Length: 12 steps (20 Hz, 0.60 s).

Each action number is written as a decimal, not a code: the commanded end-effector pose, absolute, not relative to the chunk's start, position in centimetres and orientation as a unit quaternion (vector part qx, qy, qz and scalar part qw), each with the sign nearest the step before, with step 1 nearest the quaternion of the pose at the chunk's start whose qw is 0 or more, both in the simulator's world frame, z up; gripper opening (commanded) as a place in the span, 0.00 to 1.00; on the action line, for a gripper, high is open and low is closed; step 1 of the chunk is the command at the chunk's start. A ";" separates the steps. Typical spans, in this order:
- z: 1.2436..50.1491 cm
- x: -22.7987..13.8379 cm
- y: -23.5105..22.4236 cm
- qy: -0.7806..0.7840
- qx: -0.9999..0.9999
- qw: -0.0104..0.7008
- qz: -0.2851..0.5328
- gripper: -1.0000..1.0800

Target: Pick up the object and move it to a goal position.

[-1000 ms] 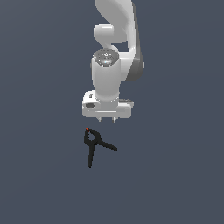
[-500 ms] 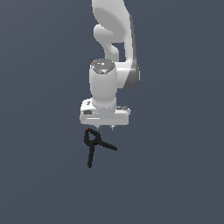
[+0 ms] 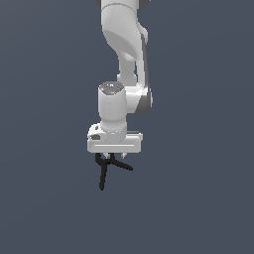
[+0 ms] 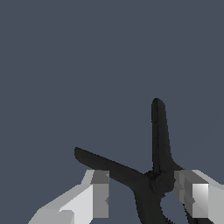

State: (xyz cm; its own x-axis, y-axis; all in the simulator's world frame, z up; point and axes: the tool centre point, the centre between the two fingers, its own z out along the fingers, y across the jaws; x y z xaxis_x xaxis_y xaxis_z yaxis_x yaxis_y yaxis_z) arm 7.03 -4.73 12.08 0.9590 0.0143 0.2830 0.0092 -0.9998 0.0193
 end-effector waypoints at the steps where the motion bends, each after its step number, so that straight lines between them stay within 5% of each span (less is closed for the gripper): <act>1: 11.3 7.8 -5.2 0.007 0.986 0.009 0.164 0.62; 12: 8.2 10.5 -7.0 0.008 0.967 0.008 0.255 0.62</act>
State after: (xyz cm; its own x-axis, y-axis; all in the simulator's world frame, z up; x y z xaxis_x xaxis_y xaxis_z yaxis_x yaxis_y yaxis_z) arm 10.15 -6.77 8.61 0.8829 0.0201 0.4692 0.0124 -0.9997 0.0197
